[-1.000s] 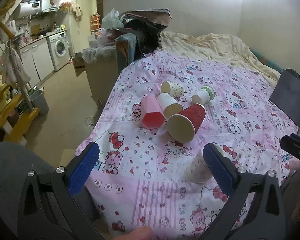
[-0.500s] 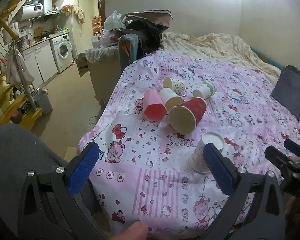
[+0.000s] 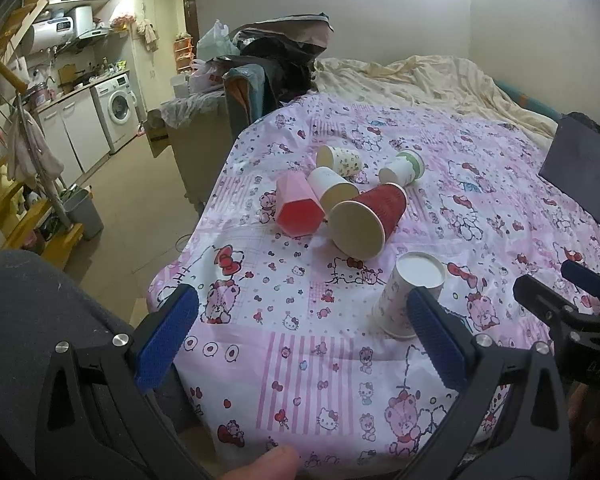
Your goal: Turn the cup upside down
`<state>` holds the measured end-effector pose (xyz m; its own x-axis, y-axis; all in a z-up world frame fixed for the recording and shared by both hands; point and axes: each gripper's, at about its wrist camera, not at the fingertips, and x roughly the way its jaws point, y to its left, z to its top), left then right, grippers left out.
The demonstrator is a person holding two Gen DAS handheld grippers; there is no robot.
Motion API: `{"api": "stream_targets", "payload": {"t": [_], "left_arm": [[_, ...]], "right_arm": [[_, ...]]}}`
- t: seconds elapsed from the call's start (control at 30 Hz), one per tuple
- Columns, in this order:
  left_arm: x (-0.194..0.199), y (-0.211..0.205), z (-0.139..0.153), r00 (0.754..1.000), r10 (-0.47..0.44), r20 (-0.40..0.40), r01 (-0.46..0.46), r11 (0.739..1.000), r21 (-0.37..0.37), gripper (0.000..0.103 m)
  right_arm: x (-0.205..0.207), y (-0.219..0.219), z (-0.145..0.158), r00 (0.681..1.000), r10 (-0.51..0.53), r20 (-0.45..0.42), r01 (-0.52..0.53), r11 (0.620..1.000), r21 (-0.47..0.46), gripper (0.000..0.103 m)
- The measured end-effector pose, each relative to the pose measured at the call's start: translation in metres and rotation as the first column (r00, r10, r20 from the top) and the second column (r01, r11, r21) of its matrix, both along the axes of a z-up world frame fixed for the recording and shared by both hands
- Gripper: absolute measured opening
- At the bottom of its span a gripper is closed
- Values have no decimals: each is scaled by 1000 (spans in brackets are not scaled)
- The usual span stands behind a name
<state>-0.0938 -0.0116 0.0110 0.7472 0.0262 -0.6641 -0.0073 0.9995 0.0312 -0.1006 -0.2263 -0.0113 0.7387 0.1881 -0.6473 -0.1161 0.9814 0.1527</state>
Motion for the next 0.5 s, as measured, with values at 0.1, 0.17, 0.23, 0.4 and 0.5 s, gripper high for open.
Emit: {"api": "stream_targets", "payload": {"t": [0.1,0.17,0.23,0.4,0.5], "left_arm": [[1,1,-1,1000,3,-6,-3,1000,-6,103],[1,2,-2,1000,4,-9,-4,1000,-8,103],[1,2,-2,1000,3,-10,-4,1000,-8,103],[0,1,-3,1000,-3,-11,3,1000,-4,103],[-1,0,-3,1000,-7,-11,7,1000,2,103]], "right_arm": [[0,-1,0,1000,3,2,-3,1000,-5,103],[0,-1,0,1000,2,1,-2,1000,-4,103],[0,-1,1,1000,1,4,-1,1000,-1,103],[0,-1,1,1000,1,9,-1,1000,-2,103],[0,-2,1,1000,0,9,0,1000,-3,103]]}}
